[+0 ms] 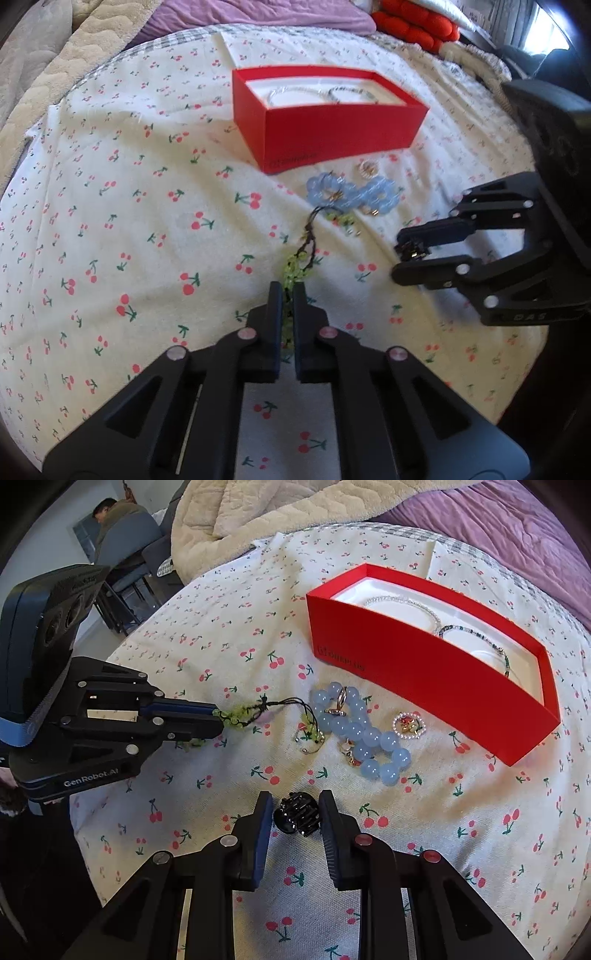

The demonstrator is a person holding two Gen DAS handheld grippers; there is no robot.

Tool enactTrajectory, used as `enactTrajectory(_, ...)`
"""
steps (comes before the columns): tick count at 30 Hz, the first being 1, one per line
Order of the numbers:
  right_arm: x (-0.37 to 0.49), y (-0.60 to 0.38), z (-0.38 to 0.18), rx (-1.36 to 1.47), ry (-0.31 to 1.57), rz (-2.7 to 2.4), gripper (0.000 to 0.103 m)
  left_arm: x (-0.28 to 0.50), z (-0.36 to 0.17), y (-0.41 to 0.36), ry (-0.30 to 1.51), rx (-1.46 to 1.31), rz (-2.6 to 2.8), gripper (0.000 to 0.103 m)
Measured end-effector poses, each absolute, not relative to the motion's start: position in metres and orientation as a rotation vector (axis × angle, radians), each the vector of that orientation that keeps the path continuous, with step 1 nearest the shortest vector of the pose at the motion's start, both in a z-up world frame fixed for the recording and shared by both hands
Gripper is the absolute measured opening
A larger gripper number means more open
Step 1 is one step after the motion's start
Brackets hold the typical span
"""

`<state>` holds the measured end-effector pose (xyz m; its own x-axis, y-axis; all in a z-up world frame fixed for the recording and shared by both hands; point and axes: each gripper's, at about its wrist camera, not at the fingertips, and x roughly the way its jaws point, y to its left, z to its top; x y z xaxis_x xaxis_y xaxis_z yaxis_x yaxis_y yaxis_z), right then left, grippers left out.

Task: Organize jewelry
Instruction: 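Carry the green bracelet and black clip into the red box and release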

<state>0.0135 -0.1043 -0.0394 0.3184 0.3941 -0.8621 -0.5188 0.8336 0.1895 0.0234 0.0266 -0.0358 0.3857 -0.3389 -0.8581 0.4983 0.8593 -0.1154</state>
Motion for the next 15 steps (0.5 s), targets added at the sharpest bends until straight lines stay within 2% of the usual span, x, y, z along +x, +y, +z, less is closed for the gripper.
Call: enactTrajectory(15, 0.018, -0.124, -0.006, -0.071, 1.016, 0.58, 0.024, 0.025, 0.02, 0.028, 0.917, 0.095, -0.567, 0.006)
